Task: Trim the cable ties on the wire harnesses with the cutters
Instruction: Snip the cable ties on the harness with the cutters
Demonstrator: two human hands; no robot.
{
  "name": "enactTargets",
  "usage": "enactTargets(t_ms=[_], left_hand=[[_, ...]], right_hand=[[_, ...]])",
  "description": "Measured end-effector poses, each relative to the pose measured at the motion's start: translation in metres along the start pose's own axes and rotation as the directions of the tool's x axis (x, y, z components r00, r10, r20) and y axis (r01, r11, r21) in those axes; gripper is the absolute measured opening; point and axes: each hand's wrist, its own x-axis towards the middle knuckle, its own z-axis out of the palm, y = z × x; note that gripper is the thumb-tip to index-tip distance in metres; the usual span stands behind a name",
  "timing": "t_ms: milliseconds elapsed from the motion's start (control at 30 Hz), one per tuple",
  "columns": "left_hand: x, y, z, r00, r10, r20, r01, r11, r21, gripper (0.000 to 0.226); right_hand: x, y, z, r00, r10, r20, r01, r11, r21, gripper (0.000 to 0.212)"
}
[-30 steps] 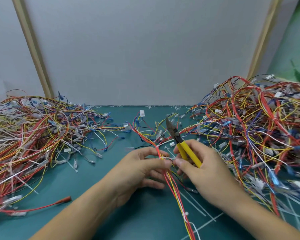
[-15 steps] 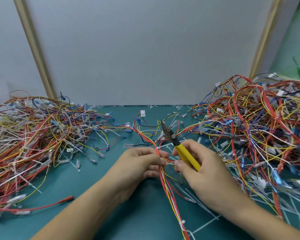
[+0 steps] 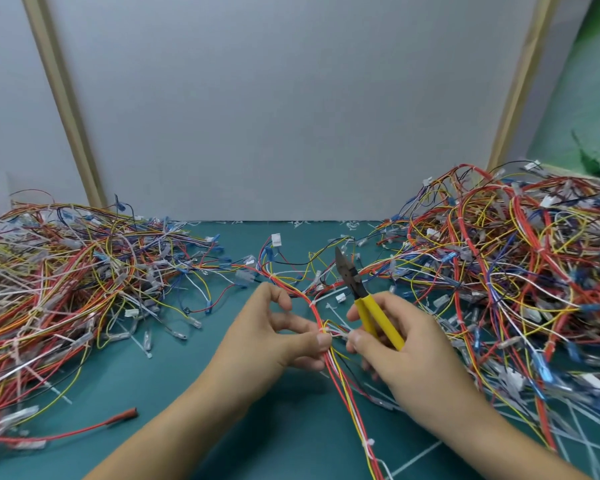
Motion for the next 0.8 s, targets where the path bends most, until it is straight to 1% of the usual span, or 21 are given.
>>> enactTargets(t_ms=[100, 167, 267, 300, 333, 400, 467, 567, 667, 800], left_hand=[[0.001, 0.0, 0.001, 0.997, 0.076, 0.021, -0.077, 0.996, 0.034, 0.033], [0.003, 0.0, 0.0, 0.994, 0.106, -0.022, -0.104, 0.992, 0.077, 0.03], [0.006, 0.002, -0.005, 0.986, 0.131, -0.107, -0.12, 0.988, 0.102, 0.03], [0.006, 0.003, -0.006, 0.984, 0.132, -0.12, -0.119, 0.987, 0.104, 0.032], [0.006, 0.003, -0.007, 0.983, 0.134, -0.125, -0.121, 0.987, 0.109, 0.034], [0.006, 0.003, -0.009, 0.983, 0.14, -0.122, -0.125, 0.985, 0.12, 0.037], [0.006, 0.004, -0.01, 0.982, 0.145, -0.121, -0.13, 0.983, 0.13, 0.04], [0.005, 0.008, -0.01, 0.978, 0.165, -0.125, -0.148, 0.98, 0.135, 0.045], [0.004, 0.009, -0.01, 0.976, 0.183, -0.116, -0.168, 0.978, 0.121, 0.047], [0.003, 0.009, -0.008, 0.974, 0.21, -0.089, -0.194, 0.968, 0.161, 0.052]], right_hand=[[-0.002, -0.002, 0.001, 1.0, 0.023, 0.0, -0.023, 0.999, 0.028, 0.018], [-0.005, -0.005, 0.001, 1.0, 0.015, 0.002, -0.015, 0.999, 0.031, 0.011], [-0.011, -0.013, 0.001, 0.997, -0.054, -0.049, 0.055, 0.998, 0.023, 0.014], [-0.012, -0.016, 0.0, 0.996, -0.065, -0.06, 0.068, 0.997, 0.043, 0.018], [-0.013, -0.018, -0.001, 0.996, -0.065, -0.063, 0.068, 0.996, 0.059, 0.027], [-0.014, -0.02, -0.004, 0.999, -0.031, -0.04, 0.035, 0.995, 0.091, 0.041], [-0.013, -0.02, -0.006, 0.999, 0.043, 0.018, -0.045, 0.991, 0.122, 0.048], [-0.013, -0.019, -0.006, 0.982, 0.147, 0.116, -0.16, 0.98, 0.118, 0.055], [-0.013, -0.019, -0.006, 0.964, 0.205, 0.167, -0.226, 0.967, 0.117, 0.049], [-0.011, -0.018, -0.006, 0.947, 0.254, 0.199, -0.275, 0.958, 0.084, 0.036]])
